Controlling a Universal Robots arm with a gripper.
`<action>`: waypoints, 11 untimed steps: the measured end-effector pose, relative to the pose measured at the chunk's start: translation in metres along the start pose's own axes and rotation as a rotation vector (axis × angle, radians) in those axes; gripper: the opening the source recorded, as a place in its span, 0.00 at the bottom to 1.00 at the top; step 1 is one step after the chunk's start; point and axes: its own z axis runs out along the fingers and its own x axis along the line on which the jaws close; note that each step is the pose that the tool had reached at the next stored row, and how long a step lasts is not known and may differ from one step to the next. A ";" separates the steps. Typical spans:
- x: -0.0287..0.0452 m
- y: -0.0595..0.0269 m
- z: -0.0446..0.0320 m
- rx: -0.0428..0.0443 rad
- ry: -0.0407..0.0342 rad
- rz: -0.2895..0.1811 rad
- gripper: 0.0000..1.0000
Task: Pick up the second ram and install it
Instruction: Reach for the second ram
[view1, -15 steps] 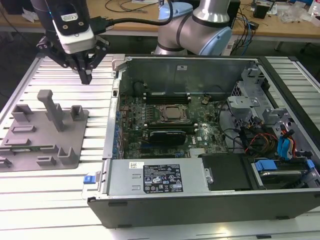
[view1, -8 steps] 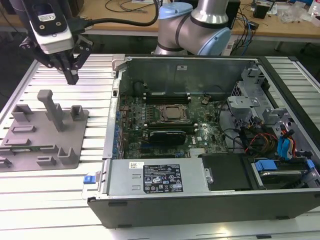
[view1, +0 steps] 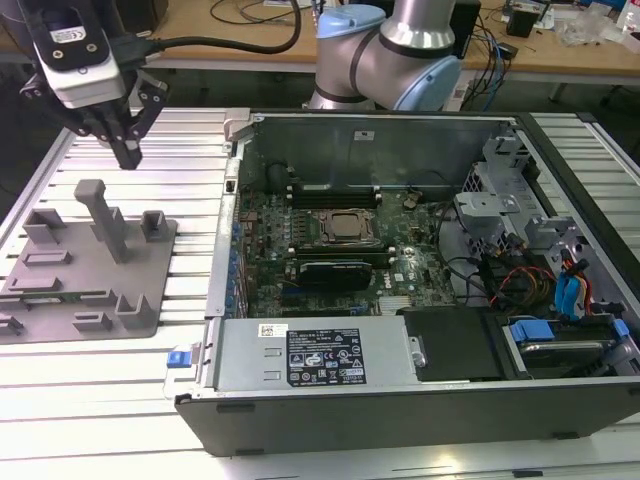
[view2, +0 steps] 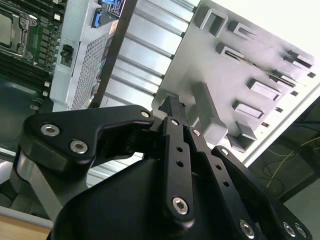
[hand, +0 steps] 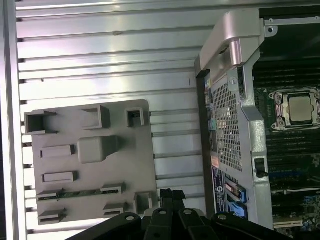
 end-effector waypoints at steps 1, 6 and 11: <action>0.0010 -0.0001 0.0000 0.0000 0.0000 0.000 0.08; 0.0083 -0.0007 0.0002 0.0000 0.0000 0.000 0.08; 0.0190 -0.0015 0.0010 0.0000 0.0000 0.000 0.08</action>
